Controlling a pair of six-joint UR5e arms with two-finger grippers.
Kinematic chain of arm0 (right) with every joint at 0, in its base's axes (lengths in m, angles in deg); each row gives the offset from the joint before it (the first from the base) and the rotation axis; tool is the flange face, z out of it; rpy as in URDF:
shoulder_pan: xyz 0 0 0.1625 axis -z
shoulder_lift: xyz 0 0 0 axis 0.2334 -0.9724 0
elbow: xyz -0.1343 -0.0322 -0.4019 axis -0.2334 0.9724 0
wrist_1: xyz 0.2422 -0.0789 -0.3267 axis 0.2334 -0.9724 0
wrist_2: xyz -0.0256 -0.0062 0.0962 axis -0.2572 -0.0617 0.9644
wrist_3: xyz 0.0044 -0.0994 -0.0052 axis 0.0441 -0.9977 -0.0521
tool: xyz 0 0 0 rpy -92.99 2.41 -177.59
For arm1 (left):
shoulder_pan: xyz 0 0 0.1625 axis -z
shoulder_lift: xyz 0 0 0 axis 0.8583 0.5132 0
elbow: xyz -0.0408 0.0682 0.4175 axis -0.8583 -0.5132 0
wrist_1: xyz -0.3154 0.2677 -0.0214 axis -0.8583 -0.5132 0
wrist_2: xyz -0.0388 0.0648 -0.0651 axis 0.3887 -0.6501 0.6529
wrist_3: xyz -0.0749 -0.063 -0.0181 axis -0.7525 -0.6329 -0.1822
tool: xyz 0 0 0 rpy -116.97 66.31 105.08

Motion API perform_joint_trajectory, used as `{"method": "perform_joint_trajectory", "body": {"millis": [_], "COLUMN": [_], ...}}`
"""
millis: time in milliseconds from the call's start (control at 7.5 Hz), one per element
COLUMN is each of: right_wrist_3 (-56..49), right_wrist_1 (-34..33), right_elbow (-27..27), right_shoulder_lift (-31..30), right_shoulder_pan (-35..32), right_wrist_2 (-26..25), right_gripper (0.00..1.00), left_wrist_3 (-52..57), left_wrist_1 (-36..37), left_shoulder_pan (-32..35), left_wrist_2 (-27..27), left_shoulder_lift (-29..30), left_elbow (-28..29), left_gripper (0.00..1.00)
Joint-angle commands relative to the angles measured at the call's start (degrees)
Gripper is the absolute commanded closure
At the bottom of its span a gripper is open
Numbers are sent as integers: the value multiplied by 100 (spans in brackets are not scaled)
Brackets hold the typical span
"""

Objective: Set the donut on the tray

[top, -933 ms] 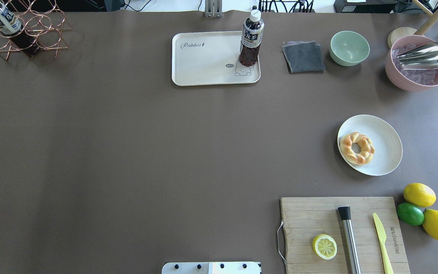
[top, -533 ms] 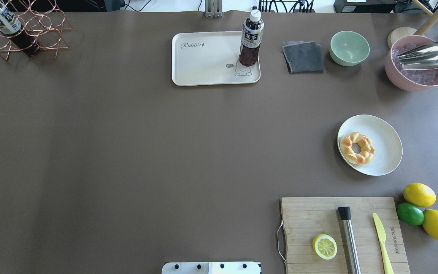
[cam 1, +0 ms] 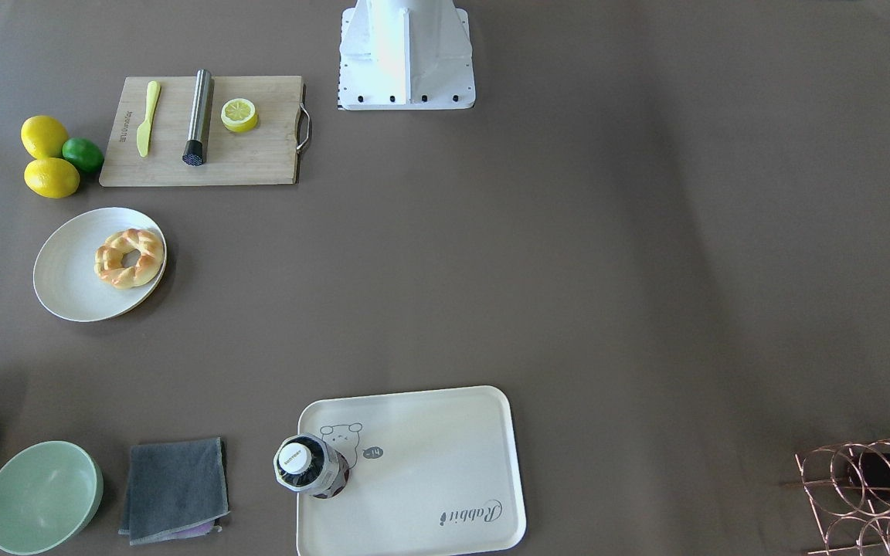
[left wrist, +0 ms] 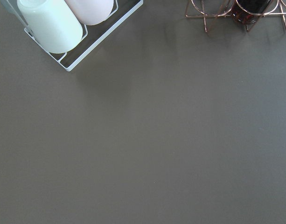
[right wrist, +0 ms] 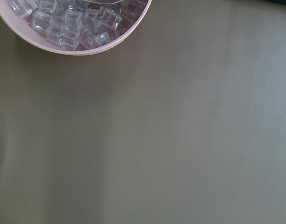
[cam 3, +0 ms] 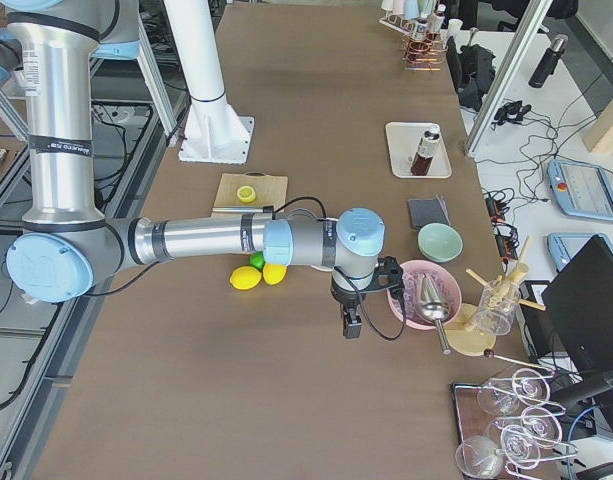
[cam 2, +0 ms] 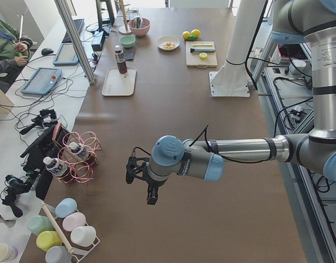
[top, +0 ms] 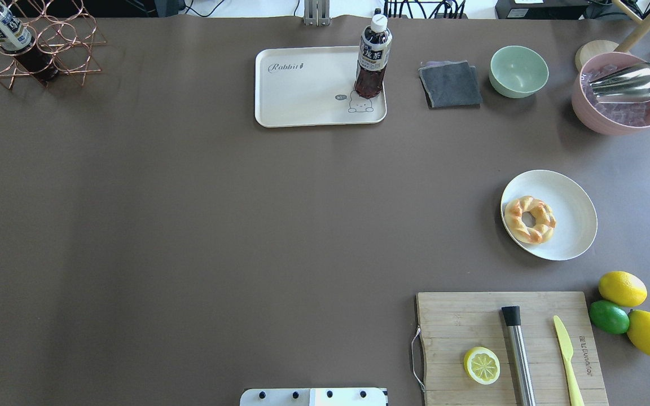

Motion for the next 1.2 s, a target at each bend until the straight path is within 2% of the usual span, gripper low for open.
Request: {"method": "perform_joint_trajectory", "body": {"millis": [0,267,400,533,800,1067], "right_wrist_3": [0,-9,-18,-9,0,17], "right_wrist_1": [0,0,0,0,0,0], "right_elbow": [3,3,12,20,38,12], "right_shoulder_lift": [-5,-40,-49,-58,-58,30], "right_shoulder_pan": [0,0,-35,-35,-35,-35], "right_wrist_2": [0,0,0,0,0,0], "right_gripper": [0,0,0,0,0,0], "left_wrist_3": [40,136,398,383,427,427], "left_wrist_1": [-34,-402,-699,-650,-711,-886], "left_shoulder_pan": [8,8,16,-10,-54,-254], "left_wrist_2": [247,232,205,188,240,249], "left_shoulder_lift": [0,-9,-244,-99,166,175], "left_elbow": [-14,21,47,73,607,636], "left_gripper": [2,2,2,2,2,2]}}
